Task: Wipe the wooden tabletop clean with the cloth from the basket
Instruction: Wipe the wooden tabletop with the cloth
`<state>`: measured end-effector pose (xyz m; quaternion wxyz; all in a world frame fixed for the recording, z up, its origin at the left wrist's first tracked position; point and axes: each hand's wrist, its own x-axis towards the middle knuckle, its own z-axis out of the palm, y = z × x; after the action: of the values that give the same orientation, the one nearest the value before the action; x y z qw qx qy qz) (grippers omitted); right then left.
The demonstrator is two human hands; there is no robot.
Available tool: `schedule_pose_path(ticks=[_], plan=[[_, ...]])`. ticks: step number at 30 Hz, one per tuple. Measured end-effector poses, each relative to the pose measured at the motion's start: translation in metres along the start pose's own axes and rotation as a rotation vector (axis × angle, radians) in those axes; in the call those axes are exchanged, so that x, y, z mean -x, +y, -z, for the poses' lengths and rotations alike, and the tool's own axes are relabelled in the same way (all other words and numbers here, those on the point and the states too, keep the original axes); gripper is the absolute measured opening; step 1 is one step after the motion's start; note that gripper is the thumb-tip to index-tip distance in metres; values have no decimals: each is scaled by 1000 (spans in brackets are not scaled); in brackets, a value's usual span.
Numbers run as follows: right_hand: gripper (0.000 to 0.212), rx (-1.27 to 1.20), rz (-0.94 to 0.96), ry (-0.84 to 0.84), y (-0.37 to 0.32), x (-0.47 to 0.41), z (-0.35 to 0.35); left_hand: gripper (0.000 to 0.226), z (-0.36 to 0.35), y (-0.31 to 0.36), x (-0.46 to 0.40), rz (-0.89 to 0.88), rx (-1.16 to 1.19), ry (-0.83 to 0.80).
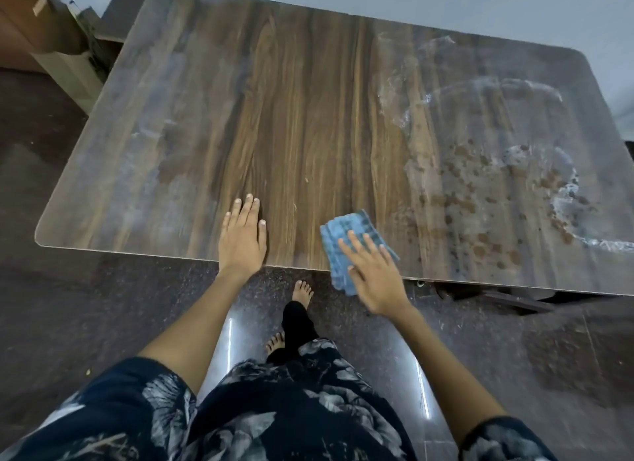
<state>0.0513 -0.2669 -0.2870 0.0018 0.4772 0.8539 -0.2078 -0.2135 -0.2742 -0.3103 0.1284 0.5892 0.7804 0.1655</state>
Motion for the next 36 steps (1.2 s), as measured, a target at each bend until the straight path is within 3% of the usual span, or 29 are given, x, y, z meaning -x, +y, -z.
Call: schedule_pose_path(ticks=[4,8,17,19,22,25,31,36], plan=[[49,-58,-188,39,17,-27,18,47,0,2,9,12,-6,-9],[52,0,-340,-6,-10,-69,22,48,1,2,20,17,-15,-22],[59,164,4,-13,-73,-37,-18,48,1,-1,32,1,-28,-22],[64,205,-1,-23,-61,-20,-22,49,0,3,33,46,-44,-20],[48,149,-47,-30,-34,2,-12,56,-3,23,33,183,-24,2],[47,79,-128,-13,-2,11,7,59,-6,47,26,304,-2,14],[47,24,-315,-25,43,-54,50,59,-14,74,-12,-8,-11,-92],[48,35,-312,-23,22,-117,55,55,-18,87,-50,-8,3,-119]])
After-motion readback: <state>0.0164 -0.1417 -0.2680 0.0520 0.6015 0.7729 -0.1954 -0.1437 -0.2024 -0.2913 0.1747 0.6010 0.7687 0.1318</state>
